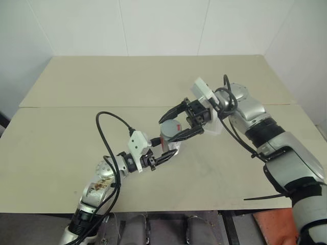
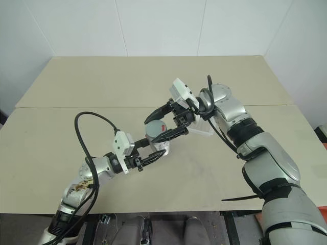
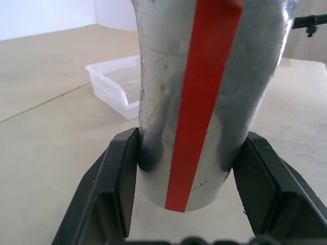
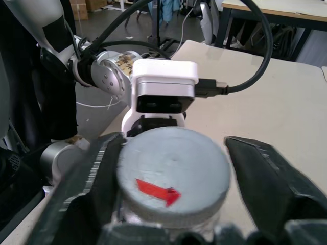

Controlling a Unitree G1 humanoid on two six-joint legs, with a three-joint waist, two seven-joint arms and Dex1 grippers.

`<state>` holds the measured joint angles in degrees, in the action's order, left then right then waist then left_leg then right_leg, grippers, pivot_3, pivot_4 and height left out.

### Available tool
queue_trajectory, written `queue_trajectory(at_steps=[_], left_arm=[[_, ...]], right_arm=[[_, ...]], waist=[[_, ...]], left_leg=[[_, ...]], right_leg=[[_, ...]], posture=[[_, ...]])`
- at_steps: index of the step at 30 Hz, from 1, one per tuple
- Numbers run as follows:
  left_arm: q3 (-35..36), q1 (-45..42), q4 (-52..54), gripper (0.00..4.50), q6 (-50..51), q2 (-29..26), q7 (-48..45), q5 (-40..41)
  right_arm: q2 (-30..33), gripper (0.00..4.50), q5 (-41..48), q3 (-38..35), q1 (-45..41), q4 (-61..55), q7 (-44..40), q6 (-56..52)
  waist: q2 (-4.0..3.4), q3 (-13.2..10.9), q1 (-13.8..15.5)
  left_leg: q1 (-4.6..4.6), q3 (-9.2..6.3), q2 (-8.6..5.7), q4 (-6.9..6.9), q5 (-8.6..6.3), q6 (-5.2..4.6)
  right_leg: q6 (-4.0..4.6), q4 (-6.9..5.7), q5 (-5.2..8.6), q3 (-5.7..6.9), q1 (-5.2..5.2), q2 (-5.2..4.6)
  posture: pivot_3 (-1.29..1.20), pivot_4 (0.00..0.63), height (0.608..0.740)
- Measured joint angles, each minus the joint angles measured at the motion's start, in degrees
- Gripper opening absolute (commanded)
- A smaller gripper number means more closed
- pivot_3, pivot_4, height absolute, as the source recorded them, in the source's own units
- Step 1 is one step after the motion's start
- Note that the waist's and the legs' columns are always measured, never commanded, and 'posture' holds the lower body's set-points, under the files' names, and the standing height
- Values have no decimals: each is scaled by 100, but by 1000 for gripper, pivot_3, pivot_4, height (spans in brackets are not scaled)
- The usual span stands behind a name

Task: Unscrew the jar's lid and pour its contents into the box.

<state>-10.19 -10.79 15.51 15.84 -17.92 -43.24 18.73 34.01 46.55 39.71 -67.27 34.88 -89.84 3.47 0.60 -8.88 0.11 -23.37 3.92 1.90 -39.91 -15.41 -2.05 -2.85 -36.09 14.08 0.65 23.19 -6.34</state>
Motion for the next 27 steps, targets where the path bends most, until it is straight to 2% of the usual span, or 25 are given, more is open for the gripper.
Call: queue_trajectory(at_steps=[4, 9, 14, 19, 22, 27], left_arm=[[28, -21, 4, 2429, -2, 58, 28, 92], [14, -17, -2, 2429, -3, 54, 18, 103], [-19, -57, -74, 2429, -53, 105, -3, 100], [-39, -83, -131, 2429, -59, 122, -10, 98], [-54, -119, -193, 2429, -63, 127, -19, 88], [-95, -240, -320, 2429, -87, 145, -14, 27]], right_arm=[[72, 4445, -25, -295, 110, -85, 0, -2], [456, 4445, -26, -808, 590, -611, 0, -79], [626, 4445, -281, -1679, 1344, -1372, 113, -316], [846, 4445, -530, -2441, 2217, -2399, 702, -805], [837, 4445, -641, -2817, 2644, -3145, 1411, -1190], [680, 4445, -832, -3164, 2904, -4014, 2325, -1718]], waist=[[0, 0, 4], [0, 0, 45], [1, 0, 54], [1, -1, 72], [2, -1, 50], [2, -1, 47]], left_leg=[[1, 0, 0, 0, 0, 0], [-2, 0, -3, 0, -1, -2], [-1, 0, -2, 0, -1, -2], [-3, -1, -4, 0, -1, -2], [1, 0, -4, -1, -1, -2], [3, 0, -7, -1, 0, 0]], right_leg=[[0, 0, 0, 0, 0, -1], [0, 2, 0, 1, 0, -7], [0, 1, 0, 1, -2, -5], [0, 3, 0, 3, -2, -6], [0, 0, 0, -1, -2, -4], [0, 0, 0, -1, -4, 3]], posture=[[0, 150, 740], [0, 150, 740], [0, 150, 740], [0, 150, 740], [0, 150, 740], [0, 150, 740]])
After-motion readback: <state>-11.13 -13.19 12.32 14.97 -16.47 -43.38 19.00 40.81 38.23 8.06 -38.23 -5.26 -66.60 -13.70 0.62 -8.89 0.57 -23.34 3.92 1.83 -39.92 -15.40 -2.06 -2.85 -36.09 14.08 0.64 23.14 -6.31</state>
